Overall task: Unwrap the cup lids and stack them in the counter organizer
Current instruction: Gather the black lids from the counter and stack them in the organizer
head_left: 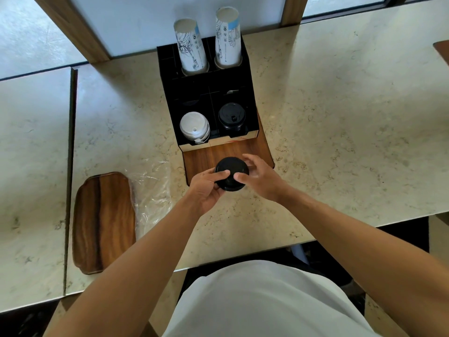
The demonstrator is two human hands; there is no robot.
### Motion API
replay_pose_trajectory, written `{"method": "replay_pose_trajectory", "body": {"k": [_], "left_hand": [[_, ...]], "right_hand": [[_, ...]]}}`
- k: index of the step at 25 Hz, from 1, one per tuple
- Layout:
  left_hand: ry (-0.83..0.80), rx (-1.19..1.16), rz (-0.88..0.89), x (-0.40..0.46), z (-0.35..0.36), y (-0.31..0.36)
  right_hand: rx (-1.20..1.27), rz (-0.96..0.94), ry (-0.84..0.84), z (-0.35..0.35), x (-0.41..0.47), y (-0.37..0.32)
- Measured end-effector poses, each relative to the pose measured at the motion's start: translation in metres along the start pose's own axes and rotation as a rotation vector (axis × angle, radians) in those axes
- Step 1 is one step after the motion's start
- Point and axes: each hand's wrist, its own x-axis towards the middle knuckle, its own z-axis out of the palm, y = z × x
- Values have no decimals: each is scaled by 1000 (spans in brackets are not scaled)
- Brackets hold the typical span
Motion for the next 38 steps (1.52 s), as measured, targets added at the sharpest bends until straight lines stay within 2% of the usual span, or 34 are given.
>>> {"method": "replay_pose_trajectory", "body": {"k": [3, 8, 14, 18, 23, 29, 33, 38], "left_hand": [[-49, -72, 40, -5, -6, 6], [-65, -32, 46, -6, -15, 8], [-67, 24, 44, -10, -27, 11], [68, -7, 71, -12, -31, 16], [110, 33, 144, -8, -34, 19], [222, 259, 228, 2, -27, 38], [301, 282, 269, 12, -22, 58], [324, 300, 302, 29, -7, 79]], "right_hand": [[204, 146, -28, 1, 4, -3], [325, 120, -69, 4, 5, -8], [318, 77, -74, 1, 8, -14], [323, 94, -25, 4, 15, -19], [308, 160, 85, 11, 29, -24], [130, 77, 175, 15, 50, -46], [82, 46, 193, 13, 64, -64], [80, 26, 224, 0, 84, -77]]}}
